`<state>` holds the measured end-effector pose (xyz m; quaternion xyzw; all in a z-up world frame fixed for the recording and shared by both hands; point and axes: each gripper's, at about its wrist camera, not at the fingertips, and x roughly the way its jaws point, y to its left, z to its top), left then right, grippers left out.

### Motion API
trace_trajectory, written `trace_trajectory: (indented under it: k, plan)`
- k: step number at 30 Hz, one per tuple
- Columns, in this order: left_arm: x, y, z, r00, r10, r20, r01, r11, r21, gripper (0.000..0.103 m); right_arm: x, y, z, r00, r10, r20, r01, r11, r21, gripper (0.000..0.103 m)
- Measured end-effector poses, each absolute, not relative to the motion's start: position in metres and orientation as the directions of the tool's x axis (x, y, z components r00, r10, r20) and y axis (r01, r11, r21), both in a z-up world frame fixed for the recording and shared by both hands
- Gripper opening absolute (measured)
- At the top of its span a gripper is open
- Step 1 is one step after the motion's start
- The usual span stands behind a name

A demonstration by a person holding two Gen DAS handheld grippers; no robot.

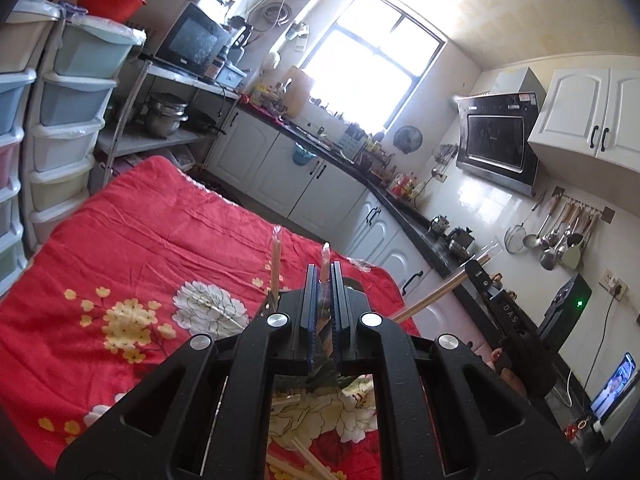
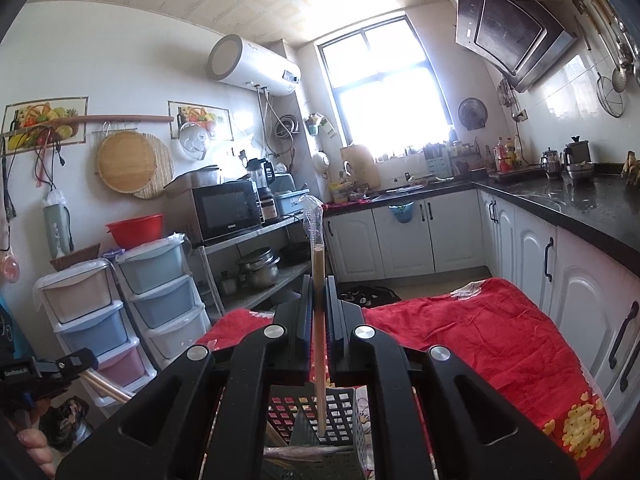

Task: Organize utensils
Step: 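Lower both chopsticks into the caddy and open both tools, then withdraw both open tools from the caddy and move back to the pile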

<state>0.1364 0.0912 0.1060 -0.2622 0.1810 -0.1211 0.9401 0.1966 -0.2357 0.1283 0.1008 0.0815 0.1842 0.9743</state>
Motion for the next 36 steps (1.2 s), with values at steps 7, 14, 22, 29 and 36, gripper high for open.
trace_trajectory:
  k: [7,14,22,29,36]
  plan:
    - [0.144,0.087,0.092,0.892,-0.333,-0.306,0.122,0.828,-0.547,0.004,0.197,-0.233,0.122,0.916,0.377,-0.139,-0.341,0.912,0.228,0.007]
    - [0.142,0.086,0.091,0.895,-0.318,-0.314,0.115,0.843,-0.526,0.018,0.195,-0.237,0.117,0.912,0.378,-0.157,-0.335,0.91,0.244,0.036]
    - [0.133,0.082,0.093,0.9,-0.29,-0.326,0.11,0.874,-0.473,0.049,0.188,-0.245,0.114,0.907,0.38,-0.182,-0.329,0.909,0.256,0.042]
    - [0.126,0.078,0.089,0.9,-0.275,-0.337,0.104,0.889,-0.447,0.074,0.178,-0.252,0.111,0.902,0.374,-0.215,-0.318,0.913,0.256,0.048]
    - [0.119,0.076,0.084,0.898,-0.266,-0.35,0.098,0.897,-0.43,0.092,0.163,-0.258,0.105,0.895,0.372,-0.246,-0.311,0.916,0.254,0.052]
